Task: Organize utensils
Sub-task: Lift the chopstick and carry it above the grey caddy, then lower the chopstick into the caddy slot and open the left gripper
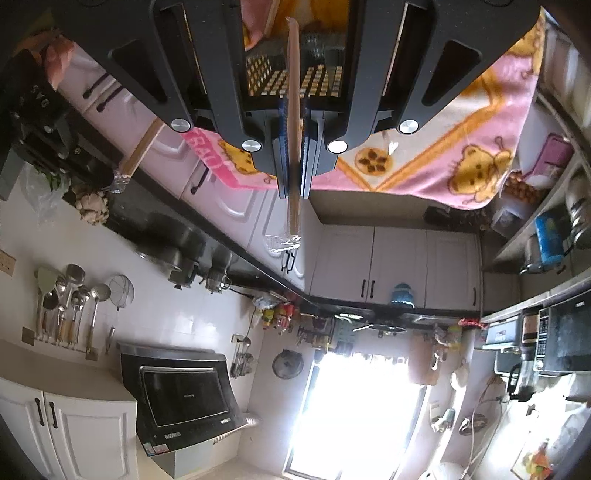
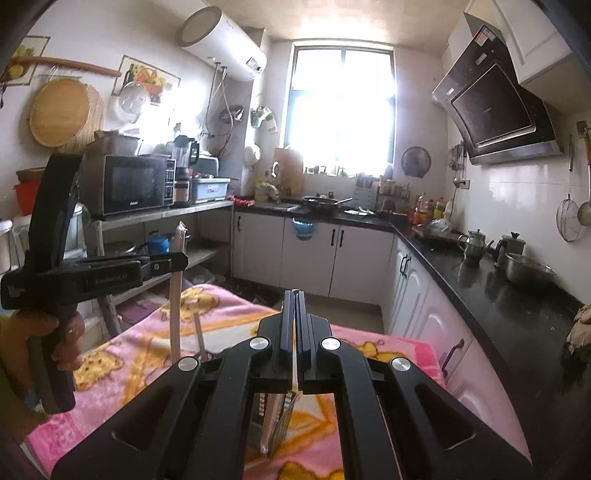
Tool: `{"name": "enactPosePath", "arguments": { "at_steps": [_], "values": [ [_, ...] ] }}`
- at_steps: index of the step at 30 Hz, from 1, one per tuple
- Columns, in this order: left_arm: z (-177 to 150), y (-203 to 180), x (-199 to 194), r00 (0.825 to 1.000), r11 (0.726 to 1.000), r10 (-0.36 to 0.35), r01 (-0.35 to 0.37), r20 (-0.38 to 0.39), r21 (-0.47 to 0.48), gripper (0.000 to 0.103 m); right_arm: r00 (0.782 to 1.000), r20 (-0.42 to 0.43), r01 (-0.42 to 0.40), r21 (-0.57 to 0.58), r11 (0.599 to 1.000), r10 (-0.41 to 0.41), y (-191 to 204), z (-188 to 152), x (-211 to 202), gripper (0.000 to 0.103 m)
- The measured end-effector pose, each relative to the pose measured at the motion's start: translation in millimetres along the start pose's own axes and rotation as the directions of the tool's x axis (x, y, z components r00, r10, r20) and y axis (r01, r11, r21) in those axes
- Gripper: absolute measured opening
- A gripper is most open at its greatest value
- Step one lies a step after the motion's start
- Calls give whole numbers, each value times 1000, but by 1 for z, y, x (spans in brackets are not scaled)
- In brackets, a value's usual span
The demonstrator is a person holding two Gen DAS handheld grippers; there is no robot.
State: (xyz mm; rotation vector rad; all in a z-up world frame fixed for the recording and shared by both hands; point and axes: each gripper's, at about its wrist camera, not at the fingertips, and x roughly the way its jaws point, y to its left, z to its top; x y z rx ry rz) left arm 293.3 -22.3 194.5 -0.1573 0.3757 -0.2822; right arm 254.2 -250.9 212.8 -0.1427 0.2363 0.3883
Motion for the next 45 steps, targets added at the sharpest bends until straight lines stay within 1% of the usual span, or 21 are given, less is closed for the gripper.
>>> {"name": "enactPosePath", "arguments": {
  "at_steps": [4, 6, 10, 16, 21, 27, 33, 38, 45],
  "values": [
    [3, 2, 11, 1000, 1000, 15, -15, 1, -12, 1, 1000, 22, 2, 2, 1000, -2, -4, 6, 5, 1],
    [3, 5, 18, 1000, 999, 15, -15, -3, -33, 1, 1000, 20, -3, 9, 1000, 3, -6, 7, 9, 1],
    [1, 8, 27, 1000, 999, 26, -25, 6, -45, 1, 1000, 20, -4, 19, 1000, 4, -10, 11, 19, 1],
    [-13, 9, 41, 999, 998, 37, -36, 20, -43, 1, 999, 33, -9, 22, 1000, 8, -8, 17, 32, 1],
    [-23, 13, 56, 999, 997, 44, -44, 4, -67, 1, 1000, 22, -20, 20, 1000, 20, -4, 15, 44, 1],
    [-37, 16, 69, 998, 995, 60, -60, 4, -83, 1, 999, -10, -36, 30, 999, 36, 1, 5, 62, 1],
    [-50, 21, 77, 998, 993, 65, -64, 2, -101, 1, 998, -53, -37, 47, 998, 40, 0, -12, 80, 1],
    [-64, 22, 83, 998, 993, 59, -60, -20, -103, 1, 995, -85, -39, 59, 998, 43, 1, -29, 92, 1],
    [-77, 24, 87, 998, 993, 56, -60, -40, -98, 1, 993, -105, -51, 99, 994, 61, -1, -44, 98, 2]
  ]
}}
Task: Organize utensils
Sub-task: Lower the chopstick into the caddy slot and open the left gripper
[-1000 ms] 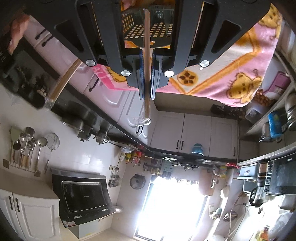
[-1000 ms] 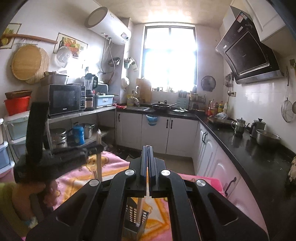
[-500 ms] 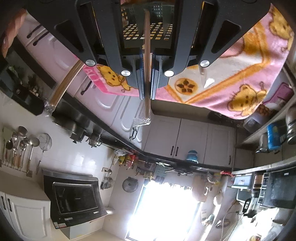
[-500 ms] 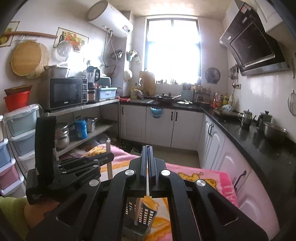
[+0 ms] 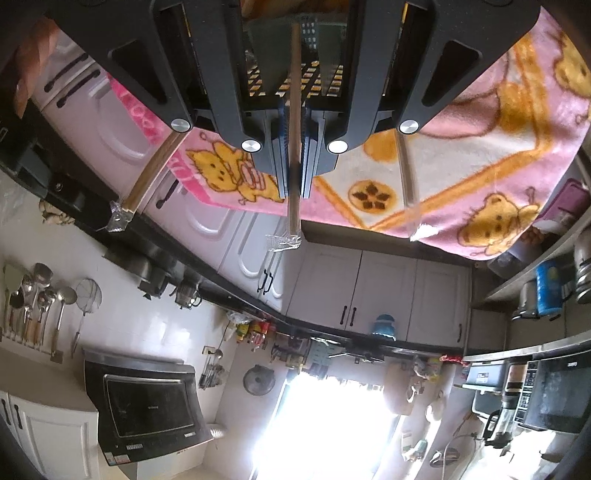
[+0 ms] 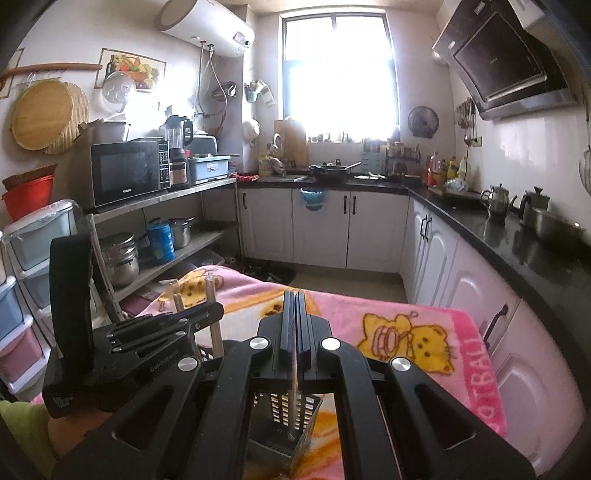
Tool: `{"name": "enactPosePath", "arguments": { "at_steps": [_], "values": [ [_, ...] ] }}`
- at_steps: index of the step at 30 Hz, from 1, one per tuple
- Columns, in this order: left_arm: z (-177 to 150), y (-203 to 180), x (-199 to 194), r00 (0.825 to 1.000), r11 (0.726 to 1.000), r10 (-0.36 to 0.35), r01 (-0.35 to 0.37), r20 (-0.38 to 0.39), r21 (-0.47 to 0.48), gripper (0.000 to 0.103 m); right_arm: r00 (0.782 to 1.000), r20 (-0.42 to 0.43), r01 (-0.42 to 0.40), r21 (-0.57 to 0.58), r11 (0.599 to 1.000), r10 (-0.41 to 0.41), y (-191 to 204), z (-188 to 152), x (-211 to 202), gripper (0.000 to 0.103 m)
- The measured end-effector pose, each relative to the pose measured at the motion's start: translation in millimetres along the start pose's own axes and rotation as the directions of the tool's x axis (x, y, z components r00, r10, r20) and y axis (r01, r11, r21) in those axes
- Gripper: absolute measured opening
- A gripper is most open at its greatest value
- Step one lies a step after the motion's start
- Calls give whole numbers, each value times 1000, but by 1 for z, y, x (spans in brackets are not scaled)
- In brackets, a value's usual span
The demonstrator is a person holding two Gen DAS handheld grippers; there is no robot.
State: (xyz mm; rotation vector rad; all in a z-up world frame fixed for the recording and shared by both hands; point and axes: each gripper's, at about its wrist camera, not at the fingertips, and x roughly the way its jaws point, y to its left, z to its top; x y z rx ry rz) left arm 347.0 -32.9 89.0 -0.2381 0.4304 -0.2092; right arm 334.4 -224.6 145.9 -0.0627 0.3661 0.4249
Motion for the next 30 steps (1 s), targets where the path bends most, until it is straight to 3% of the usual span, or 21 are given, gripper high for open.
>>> {"name": "enactPosePath", "arguments": {
  "at_steps": [21, 30],
  "values": [
    [-19, 1, -1, 998, 1000, 13, -12, -66, 21, 2, 995, -91, 41, 71, 997, -35, -29, -36, -8, 2],
    [-26, 6, -9, 994, 999, 28, -25, -107, 32, 13, 992, -120, 42, 84, 996, -31, -33, -49, -9, 2]
  ]
}}
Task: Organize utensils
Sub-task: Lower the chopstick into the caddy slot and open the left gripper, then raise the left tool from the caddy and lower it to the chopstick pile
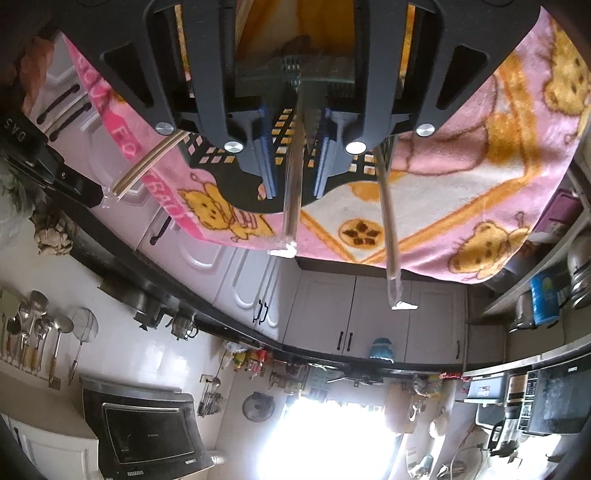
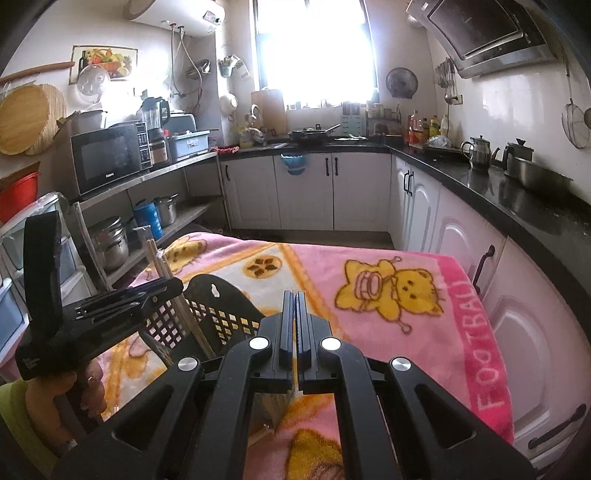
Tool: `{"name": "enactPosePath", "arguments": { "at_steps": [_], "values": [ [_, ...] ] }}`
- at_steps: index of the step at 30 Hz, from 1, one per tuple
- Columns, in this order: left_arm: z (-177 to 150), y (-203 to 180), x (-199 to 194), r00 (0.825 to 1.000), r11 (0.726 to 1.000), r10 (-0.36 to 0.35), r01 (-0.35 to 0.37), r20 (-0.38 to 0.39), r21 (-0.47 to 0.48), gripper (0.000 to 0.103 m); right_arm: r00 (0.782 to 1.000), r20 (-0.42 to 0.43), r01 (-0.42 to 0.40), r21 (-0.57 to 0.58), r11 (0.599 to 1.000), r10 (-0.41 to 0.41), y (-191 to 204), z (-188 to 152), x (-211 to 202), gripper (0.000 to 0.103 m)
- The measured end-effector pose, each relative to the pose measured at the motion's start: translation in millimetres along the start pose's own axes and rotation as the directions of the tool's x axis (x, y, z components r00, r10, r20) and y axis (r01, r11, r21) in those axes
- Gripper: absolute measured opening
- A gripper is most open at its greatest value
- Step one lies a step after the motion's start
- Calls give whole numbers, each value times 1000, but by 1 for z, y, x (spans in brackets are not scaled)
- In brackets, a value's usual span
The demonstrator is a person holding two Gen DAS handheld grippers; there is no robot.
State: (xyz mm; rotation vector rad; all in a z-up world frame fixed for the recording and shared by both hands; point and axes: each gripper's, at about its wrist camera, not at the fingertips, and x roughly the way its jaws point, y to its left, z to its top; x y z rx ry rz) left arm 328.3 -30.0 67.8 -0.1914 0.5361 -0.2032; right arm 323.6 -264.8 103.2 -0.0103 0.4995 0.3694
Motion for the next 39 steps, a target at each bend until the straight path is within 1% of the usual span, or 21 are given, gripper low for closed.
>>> {"name": "enactPosePath", "arguments": {
  "at_steps": [7, 10, 13, 14, 15, 16, 18, 19, 23, 25, 26, 28, 30, 32, 34, 36, 37, 39],
  "values": [
    [-5, 0, -9, 1000, 1000, -4, 4, -14, 5, 15, 1000, -3, -3, 9, 1000, 3, -3, -5, -4, 2],
    [-8, -1, -14, 1000, 1000, -2, 2, -18, 12, 24, 1000, -10, -5, 9, 1000, 5, -3, -7, -4, 2],
    [-12, -1, -20, 1000, 1000, -8, 8, -25, 11, 25, 1000, -13, -7, 12, 1000, 7, -4, -8, -3, 2],
    [-13, -1, -21, 1000, 1000, -8, 8, -27, 15, 28, 1000, -15, -8, 12, 1000, 8, -4, -9, -4, 3],
    [-14, -1, -22, 1000, 1000, -7, 7, -30, 19, 33, 1000, -18, -7, 12, 1000, 7, -3, -9, -3, 5],
    [-16, -1, -23, 999, 1000, -11, 12, -37, 21, 34, 1000, -22, -8, 14, 1000, 8, -3, -10, -3, 7],
    [-19, 1, -25, 998, 1000, -20, 21, -51, 19, 35, 999, -30, -9, 17, 1000, 10, -3, -12, -4, 16],
    [-22, 1, -27, 998, 1000, -24, 25, -55, 19, 36, 999, -33, -8, 18, 1000, 9, -3, -13, -4, 17],
    [-27, 2, -35, 998, 999, -24, 25, -61, 23, 43, 999, -37, -8, 25, 1000, 9, -4, -17, -6, 19],
    [-29, 3, -38, 998, 999, -25, 26, -64, 23, 47, 999, -40, -8, 28, 1000, 9, -4, -18, -7, 22],
    [-31, 3, -39, 998, 999, -22, 23, -66, 24, 50, 999, -41, -9, 31, 999, 10, -4, -19, -8, 24],
    [-34, 4, -41, 997, 999, -23, 24, -69, 23, 53, 999, -40, -10, 36, 999, 12, -3, -20, -9, 28],
    [-38, 4, -44, 997, 999, -25, 27, -77, 21, 58, 999, -41, -14, 40, 999, 16, -3, -22, -11, 31],
    [-42, 5, -46, 995, 999, -33, 35, -91, 18, 59, 999, -43, -17, 38, 999, 18, -1, -25, -12, 33],
    [-46, 6, -49, 995, 999, -40, 42, -94, 15, 63, 999, -45, -17, 34, 999, 18, 1, -27, -12, 34],
    [-49, 6, -54, 995, 999, -41, 43, -92, 19, 70, 999, -47, -17, 31, 999, 19, 4, -29, -13, 35],
    [-51, 5, -55, 995, 999, -38, 40, -90, 20, 71, 999, -49, -19, 30, 999, 21, 5, -31, -14, 36],
    [-54, 5, -59, 996, 999, -33, 35, -87, 21, 74, 998, -51, -22, 30, 999, 23, 7, -34, -15, 40]
  ]
}}
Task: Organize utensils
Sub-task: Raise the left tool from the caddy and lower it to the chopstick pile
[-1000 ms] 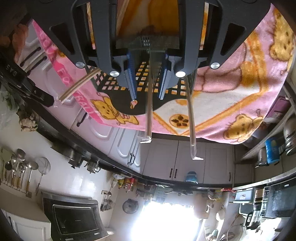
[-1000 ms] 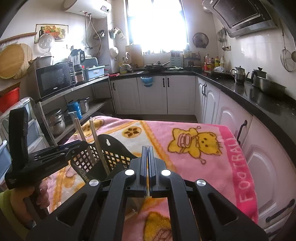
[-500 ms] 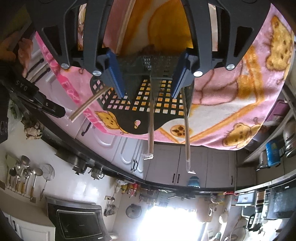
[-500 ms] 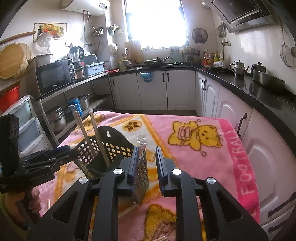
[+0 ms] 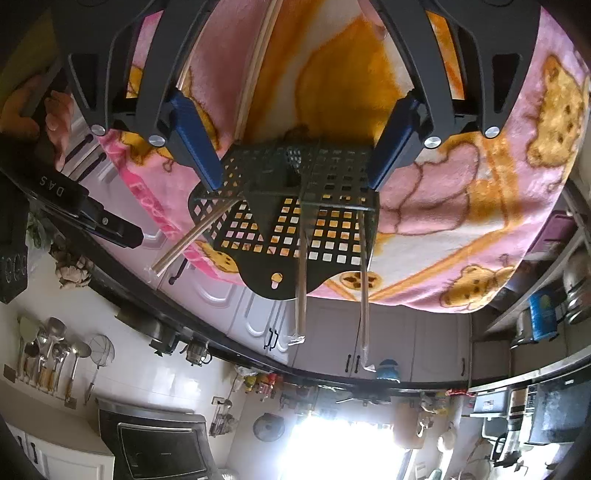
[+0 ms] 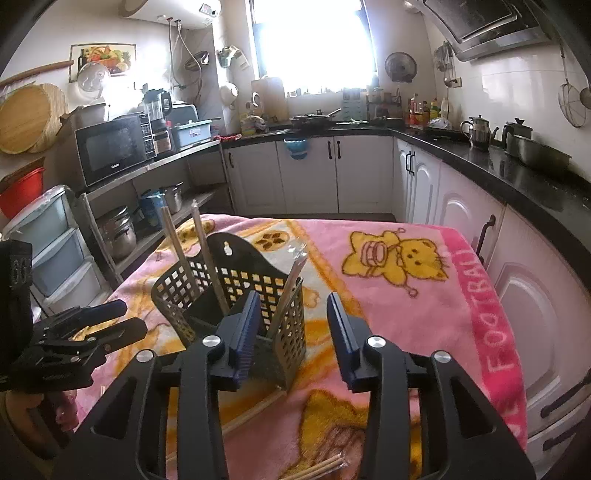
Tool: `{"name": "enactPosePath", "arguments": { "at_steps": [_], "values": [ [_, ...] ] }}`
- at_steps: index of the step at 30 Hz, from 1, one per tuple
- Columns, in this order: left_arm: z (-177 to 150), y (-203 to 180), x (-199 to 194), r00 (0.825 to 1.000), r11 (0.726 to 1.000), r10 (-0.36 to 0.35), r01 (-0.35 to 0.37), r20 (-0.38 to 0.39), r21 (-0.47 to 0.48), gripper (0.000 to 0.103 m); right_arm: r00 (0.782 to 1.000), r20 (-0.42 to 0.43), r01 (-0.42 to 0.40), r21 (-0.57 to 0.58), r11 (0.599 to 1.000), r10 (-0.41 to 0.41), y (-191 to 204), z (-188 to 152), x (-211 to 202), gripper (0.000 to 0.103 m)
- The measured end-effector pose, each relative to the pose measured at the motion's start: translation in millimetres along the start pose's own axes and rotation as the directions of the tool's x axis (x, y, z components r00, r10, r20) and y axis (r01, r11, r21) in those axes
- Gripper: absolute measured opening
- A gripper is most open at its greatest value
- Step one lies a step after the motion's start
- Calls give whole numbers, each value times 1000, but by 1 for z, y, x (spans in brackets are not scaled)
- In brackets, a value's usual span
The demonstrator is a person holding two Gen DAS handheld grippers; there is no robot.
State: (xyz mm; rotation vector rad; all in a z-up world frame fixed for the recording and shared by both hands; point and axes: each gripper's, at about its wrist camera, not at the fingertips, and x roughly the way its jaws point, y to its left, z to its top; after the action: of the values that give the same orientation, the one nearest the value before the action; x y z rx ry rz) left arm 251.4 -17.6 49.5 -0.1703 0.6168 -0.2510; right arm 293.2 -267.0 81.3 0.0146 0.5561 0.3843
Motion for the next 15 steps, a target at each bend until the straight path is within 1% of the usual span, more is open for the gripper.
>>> {"name": "enactPosePath", "arguments": {
  "at_steps": [3, 4, 5, 8, 11, 15],
  "values": [
    [-5, 2, -5, 1000, 1000, 4, -4, 0, -3, 81, 1000, 0, -4, -2, 1000, 4, 3, -3, -3, 42],
    [-7, 2, -6, 1000, 1000, 9, -9, 0, -3, 81, 1000, 0, -6, -3, 1000, 6, 4, -4, -4, 44],
    [-8, 3, -8, 1000, 1000, 12, -12, 1, -3, 82, 1000, 0, -8, -3, 1000, 8, 5, -5, -5, 47],
    [-13, 5, -12, 1000, 1000, 21, -21, 3, -8, 86, 1000, 3, -17, -2, 1000, 17, 7, -9, -9, 52],
    [-19, 8, -17, 999, 999, 33, -33, 6, -18, 89, 1000, -4, -26, -5, 1000, 26, 12, -13, -12, 60],
    [-25, 11, -25, 998, 998, 60, -60, 16, -20, 91, 999, -11, -39, -11, 999, 39, 20, -20, -13, 61]
  ]
}}
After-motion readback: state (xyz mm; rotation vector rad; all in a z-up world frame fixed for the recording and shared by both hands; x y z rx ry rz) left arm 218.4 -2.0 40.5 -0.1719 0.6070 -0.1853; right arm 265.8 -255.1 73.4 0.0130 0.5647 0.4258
